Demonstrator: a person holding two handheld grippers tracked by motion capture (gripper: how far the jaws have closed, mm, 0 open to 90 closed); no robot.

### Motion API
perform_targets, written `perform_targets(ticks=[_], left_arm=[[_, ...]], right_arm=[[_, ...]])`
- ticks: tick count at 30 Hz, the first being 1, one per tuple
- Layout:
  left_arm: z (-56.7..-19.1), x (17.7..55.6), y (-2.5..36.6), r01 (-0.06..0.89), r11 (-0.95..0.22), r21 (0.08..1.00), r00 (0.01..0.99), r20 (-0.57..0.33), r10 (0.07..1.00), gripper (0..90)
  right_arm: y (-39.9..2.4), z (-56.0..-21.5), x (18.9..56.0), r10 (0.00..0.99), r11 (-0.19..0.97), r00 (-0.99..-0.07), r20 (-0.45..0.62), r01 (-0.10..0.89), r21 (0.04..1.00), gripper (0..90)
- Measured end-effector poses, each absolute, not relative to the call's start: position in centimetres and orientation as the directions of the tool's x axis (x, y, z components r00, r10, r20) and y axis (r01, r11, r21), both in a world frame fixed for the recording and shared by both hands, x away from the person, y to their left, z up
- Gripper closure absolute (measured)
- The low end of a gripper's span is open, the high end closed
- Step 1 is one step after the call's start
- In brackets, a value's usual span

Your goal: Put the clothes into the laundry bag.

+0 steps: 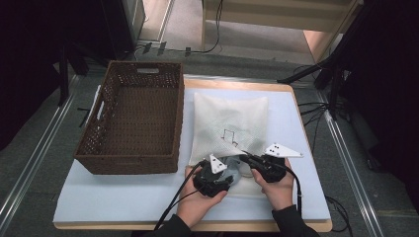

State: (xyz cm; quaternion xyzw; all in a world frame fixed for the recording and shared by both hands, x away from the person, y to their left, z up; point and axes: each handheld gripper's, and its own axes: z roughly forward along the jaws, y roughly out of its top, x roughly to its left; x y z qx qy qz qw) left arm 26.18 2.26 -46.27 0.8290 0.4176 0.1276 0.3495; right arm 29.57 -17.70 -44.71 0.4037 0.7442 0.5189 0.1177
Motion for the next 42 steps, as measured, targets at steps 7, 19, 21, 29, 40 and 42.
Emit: perform_targets(ticks=[7,19,21,29,40,42], left_arm=[[-46.2,27.0,0.8,0.587,-0.446,0.675,0.630,-0.036,0.776,82.4],[-46.0,30.1,0.6,0.594,-0.332,0.733,0.518,-0.033,0.854,83.9],[-46.0,30.2,0.8,0.602,-0.326,0.729,0.525,-0.053,0.850,82.6],[-44.7,28.3,1.6,0.551,-0.340,0.762,0.588,-0.066,0.806,66.7],[-44.8,25.8,2.6,0.540,-0.340,0.770,0.643,-0.117,0.757,62.3],[-45.2,25.6,2.4,0.534,-0.371,0.760,0.656,-0.095,0.749,71.7]], right_arm=[[-17.5,-44.8,29.5,0.720,0.140,-0.649,0.244,0.481,0.865,88.2],[-17.7,-44.7,29.5,0.724,0.137,-0.646,0.242,0.479,0.867,88.2],[-17.9,-44.8,29.5,0.726,0.134,-0.643,0.242,0.479,0.868,88.2],[-18.0,-44.7,29.6,0.728,0.131,-0.641,0.243,0.479,0.868,88.2],[-17.9,-44.7,29.6,0.728,0.129,-0.639,0.247,0.482,0.866,88.2],[-17.9,-44.7,29.6,0.728,0.130,-0.639,0.246,0.482,0.866,88.2]])
